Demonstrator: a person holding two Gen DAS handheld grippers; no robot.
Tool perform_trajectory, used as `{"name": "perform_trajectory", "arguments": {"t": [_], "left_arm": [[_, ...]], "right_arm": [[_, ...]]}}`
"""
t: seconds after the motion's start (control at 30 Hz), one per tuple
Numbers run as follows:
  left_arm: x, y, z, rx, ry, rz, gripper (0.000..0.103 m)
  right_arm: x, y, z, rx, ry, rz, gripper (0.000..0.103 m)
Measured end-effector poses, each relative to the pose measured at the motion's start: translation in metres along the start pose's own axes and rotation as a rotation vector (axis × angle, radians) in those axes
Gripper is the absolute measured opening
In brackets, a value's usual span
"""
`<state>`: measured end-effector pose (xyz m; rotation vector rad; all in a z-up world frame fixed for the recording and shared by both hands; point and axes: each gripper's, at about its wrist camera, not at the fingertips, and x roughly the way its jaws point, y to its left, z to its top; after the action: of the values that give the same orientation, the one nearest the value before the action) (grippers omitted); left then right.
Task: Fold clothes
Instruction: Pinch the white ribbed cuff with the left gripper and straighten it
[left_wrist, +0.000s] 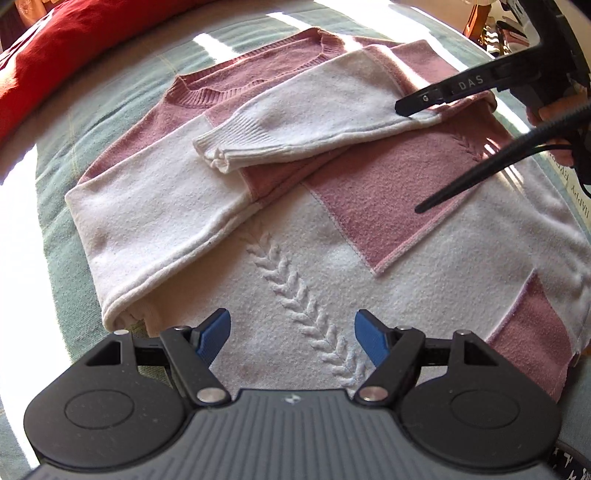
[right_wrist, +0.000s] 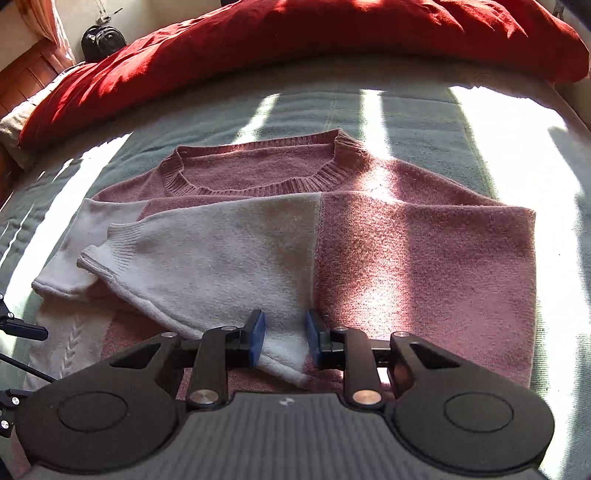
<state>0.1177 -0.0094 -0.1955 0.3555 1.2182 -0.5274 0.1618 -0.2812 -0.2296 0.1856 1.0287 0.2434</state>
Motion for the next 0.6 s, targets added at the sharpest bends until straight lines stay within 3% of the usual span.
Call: {"name": "perform_trajectory", "arguments": {"t": [0.17,0.27,0.33,0.4,0.5,0.6], "left_arm": [[-0.004,0.007,0.01,-0.075,-0.019,0.013,0.075],[-0.008,0.015,0.016,-0.15,-0.044,0.022,0.075],[-0.013,0.022,0.022,-0.223,-0.085,0.008,0.074],[-0.02,0.031,0.026,-0.326,-0.144,-0.049,0.074],[-0.017,0.049,0.033,-0.569,-0.238,-0.206,0.071],[0.001,0.063,0.037,-0.735,-0.254,-0.275,0.066]], "right_arm": [[-0.034,-0.008,-0.007,0.001,-0.062,-0.035,0.028],[-0.025,-0.027,-0.017,0.045,0.01,-0.058,0.028],[-0.03,-0.03,-0.02,0.055,0.002,-0.048,0.028],[-0.038,-0.031,-0.022,0.061,-0.021,-0.033,0.029],[-0.051,-0.034,-0.024,0.069,-0.054,-0.011,0.029],[-0.053,-0.037,-0.029,0.067,-0.043,-0.01,0.029]]}}
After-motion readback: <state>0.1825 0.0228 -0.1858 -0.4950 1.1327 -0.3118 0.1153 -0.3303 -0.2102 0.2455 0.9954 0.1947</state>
